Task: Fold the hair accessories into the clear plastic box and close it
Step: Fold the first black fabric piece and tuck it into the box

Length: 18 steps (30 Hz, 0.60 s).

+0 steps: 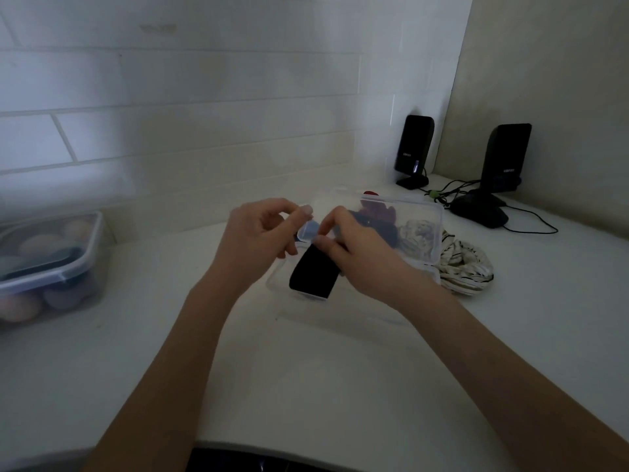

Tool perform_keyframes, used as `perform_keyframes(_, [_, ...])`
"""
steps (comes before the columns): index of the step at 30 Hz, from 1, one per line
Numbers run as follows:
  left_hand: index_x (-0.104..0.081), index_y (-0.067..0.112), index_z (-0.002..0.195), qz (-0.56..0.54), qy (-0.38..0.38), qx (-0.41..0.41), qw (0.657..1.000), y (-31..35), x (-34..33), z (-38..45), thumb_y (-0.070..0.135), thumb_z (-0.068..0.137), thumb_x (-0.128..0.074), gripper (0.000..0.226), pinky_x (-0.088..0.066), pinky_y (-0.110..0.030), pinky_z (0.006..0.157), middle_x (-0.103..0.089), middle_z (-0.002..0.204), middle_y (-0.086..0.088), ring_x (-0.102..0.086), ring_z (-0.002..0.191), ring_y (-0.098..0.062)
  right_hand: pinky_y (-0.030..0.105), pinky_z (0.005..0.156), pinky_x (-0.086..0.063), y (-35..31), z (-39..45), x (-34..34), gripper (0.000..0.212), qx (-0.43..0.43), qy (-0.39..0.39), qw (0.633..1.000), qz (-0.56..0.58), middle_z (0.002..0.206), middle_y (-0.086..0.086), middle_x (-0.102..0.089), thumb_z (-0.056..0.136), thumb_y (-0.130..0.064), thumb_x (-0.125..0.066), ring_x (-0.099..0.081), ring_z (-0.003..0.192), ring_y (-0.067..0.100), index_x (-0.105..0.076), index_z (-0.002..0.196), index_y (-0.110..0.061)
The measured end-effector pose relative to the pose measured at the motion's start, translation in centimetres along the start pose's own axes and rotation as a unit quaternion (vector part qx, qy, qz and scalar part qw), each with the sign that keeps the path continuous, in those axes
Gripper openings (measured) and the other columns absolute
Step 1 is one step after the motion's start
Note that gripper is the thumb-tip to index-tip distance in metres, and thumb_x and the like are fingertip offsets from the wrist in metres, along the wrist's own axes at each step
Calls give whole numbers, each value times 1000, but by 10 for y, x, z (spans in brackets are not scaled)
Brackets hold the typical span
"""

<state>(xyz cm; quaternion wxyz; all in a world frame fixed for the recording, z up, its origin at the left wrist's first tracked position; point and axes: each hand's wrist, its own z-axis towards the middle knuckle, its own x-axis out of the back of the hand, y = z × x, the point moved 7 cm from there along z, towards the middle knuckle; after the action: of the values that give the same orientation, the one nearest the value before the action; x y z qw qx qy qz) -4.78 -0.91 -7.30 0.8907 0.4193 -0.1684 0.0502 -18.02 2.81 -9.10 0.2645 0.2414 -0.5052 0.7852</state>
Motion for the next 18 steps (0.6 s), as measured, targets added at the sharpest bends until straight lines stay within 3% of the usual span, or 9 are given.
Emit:
perform_keyframes(2, [-70,28,69,44,11,-5,999,-2,-2,-2,45,80,-59,24,-46,-24,47,-61,45,6,-54,41,-5,15,47,-35,-5,-2,-8,17,18,-21,999,-35,64,-3,-50,97,-25,-45,-46,54,7,-39,96,-10])
perform_keyframes(4, [-69,29,65,74,8,1,997,-5,-8,-6,38,82,-58,22,-48,-28,52,-61,46,7,-56,45,-7,19,50,-35,-7,-4,-19,14,27,-61,995,-75,73,-1,-54,99,-23,-40,-45,57,7,-39,106,-11])
perform_keyframes(6, [-69,22,63,100,13,-6,995,-5,-9,-10,31,83,-59,24,-46,-24,53,-62,49,8,-57,47,-4,15,57,-30,-5,-7,-33,35,15,-133,984,-120,89,2,-53,100,-23,-35,-45,63,9,-31,132,-8])
perform_keyframes(8, [-67,23,61,103,37,-21,994,-4,-5,-15,24,85,-60,26,-42,-17,53,-61,50,11,-57,48,-1,18,62,-35,-2,-10,-39,41,11,-167,974,-151,90,-1,-50,98,-20,-38,-46,68,11,-27,136,-8])
perform_keyframes(11, [-64,31,62,71,67,-23,995,-3,2,-20,17,87,-61,28,-42,-11,56,-60,52,14,-57,51,0,31,64,-47,-5,-9,-36,23,-3,-144,979,-145,92,9,-59,96,-16,-45,-49,64,13,-38,117,-9])
perform_keyframes(15, [-71,16,70,39,52,3,998,-6,-3,-22,10,87,-62,20,-44,-10,59,-63,57,10,-59,53,0,36,69,-47,-10,-5,-27,31,-16,-99,960,-261,99,10,-61,91,-31,-57,-58,84,25,-44,112,-12])
perform_keyframes(18, [-70,16,67,36,39,14,998,-10,-6,-21,9,86,-61,23,-43,-8,58,-64,57,12,-59,53,1,31,62,-38,-5,1,-20,31,-54,-108,931,-345,81,4,-54,89,-42,-57,-54,78,23,-47,72,-17])
